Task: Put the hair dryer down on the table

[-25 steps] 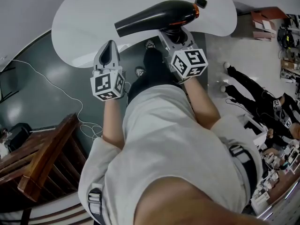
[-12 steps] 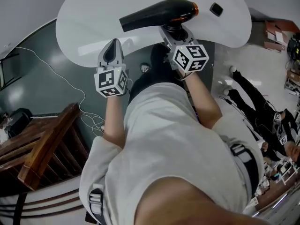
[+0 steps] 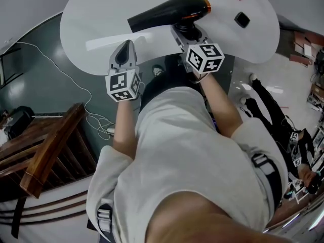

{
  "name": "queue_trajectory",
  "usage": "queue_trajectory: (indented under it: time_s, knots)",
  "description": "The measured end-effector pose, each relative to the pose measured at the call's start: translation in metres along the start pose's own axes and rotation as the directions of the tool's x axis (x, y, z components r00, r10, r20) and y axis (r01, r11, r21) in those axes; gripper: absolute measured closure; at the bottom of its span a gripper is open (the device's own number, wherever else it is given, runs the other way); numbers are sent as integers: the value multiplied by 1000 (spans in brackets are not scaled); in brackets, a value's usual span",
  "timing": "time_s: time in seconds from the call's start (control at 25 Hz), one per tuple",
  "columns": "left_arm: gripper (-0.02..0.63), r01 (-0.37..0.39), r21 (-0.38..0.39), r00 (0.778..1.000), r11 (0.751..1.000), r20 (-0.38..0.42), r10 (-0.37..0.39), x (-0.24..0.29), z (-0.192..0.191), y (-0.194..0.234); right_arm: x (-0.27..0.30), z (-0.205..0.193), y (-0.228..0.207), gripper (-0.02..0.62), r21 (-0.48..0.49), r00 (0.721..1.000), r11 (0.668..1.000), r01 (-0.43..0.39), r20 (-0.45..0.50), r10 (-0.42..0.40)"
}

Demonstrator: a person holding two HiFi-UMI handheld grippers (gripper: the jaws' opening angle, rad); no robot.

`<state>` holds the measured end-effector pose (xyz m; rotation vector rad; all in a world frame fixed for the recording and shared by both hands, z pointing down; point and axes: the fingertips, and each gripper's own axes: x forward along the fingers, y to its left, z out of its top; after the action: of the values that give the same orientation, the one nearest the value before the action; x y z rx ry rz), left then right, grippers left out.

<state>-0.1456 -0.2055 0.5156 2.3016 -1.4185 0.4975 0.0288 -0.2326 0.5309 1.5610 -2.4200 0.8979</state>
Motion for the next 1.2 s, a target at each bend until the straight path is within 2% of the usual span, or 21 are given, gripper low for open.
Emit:
queue_trajectory:
  time_s: [0.56, 1.2]
  knots:
    - [589, -10, -33, 998, 999, -64, 8, 46, -6, 10, 48, -5, -29, 388, 19, 995, 1000, -4, -98, 6]
    - [589, -9, -67, 995, 998, -101, 2, 77, -10, 30, 87, -16, -44, 388, 59, 977, 998, 36, -210, -23]
